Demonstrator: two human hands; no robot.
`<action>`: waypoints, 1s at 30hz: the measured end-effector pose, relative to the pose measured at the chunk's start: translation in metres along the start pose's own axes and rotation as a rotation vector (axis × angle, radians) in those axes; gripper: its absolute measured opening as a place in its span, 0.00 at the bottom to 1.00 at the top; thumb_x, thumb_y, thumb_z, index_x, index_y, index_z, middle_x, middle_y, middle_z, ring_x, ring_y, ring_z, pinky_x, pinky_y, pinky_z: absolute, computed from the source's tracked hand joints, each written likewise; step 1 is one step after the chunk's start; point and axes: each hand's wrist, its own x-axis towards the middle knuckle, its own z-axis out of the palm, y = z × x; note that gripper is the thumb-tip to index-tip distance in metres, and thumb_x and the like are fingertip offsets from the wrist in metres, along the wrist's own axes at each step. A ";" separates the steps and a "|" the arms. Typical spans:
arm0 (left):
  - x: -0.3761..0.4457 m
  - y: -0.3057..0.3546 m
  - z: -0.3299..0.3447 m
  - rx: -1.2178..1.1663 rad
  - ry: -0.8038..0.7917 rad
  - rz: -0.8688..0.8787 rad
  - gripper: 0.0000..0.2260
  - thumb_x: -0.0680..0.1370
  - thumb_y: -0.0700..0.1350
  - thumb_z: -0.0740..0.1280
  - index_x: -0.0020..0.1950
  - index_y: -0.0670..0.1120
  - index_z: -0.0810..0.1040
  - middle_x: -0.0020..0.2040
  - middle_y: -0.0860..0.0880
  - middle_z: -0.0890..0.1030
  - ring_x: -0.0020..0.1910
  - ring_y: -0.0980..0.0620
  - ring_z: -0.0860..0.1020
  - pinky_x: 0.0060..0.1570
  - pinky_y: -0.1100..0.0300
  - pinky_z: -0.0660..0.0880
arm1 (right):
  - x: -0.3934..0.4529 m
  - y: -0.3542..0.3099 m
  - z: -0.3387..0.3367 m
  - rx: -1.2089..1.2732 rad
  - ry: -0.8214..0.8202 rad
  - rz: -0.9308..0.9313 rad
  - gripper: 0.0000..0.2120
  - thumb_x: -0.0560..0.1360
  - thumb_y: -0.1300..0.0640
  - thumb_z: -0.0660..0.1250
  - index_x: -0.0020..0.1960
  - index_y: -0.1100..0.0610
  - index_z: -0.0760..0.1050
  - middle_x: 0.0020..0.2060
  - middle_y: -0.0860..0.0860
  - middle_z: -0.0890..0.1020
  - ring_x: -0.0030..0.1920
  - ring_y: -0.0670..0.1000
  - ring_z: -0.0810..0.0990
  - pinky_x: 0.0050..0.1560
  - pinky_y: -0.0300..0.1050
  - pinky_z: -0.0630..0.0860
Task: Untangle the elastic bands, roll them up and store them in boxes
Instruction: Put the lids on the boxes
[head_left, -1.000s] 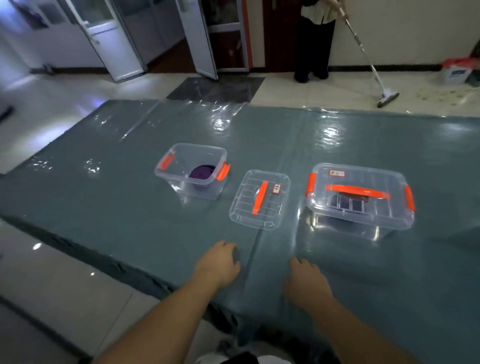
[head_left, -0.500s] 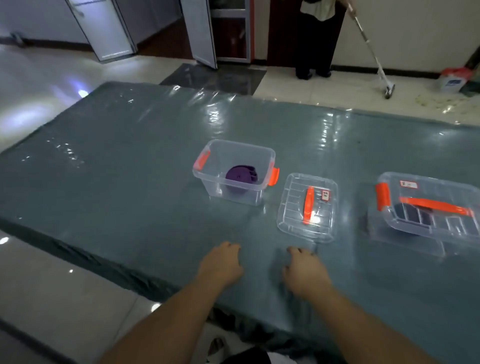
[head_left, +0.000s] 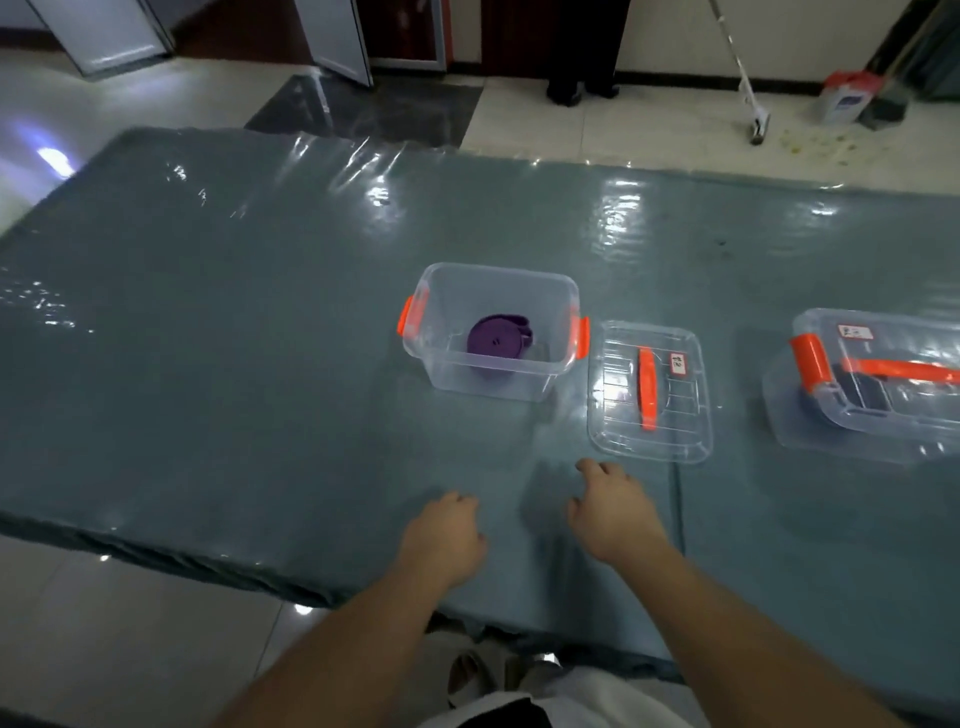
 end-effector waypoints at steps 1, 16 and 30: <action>0.005 0.001 -0.002 0.008 0.001 0.000 0.21 0.82 0.50 0.61 0.75 0.47 0.72 0.72 0.46 0.72 0.70 0.45 0.73 0.69 0.52 0.72 | 0.004 0.003 0.001 0.005 -0.007 0.012 0.24 0.80 0.51 0.61 0.75 0.53 0.67 0.70 0.56 0.73 0.68 0.61 0.73 0.66 0.55 0.74; 0.113 0.053 -0.054 0.109 0.022 0.037 0.19 0.79 0.49 0.64 0.70 0.49 0.74 0.69 0.48 0.75 0.68 0.44 0.76 0.66 0.46 0.76 | 0.132 0.067 -0.030 0.115 0.025 0.184 0.21 0.80 0.56 0.63 0.72 0.58 0.69 0.67 0.62 0.76 0.66 0.65 0.76 0.66 0.57 0.75; 0.169 0.057 -0.039 0.159 -0.046 0.120 0.19 0.80 0.49 0.63 0.71 0.51 0.74 0.68 0.49 0.75 0.64 0.44 0.77 0.61 0.49 0.77 | 0.241 0.089 -0.039 0.111 0.202 0.313 0.22 0.81 0.59 0.64 0.71 0.67 0.68 0.67 0.66 0.73 0.66 0.66 0.73 0.70 0.58 0.69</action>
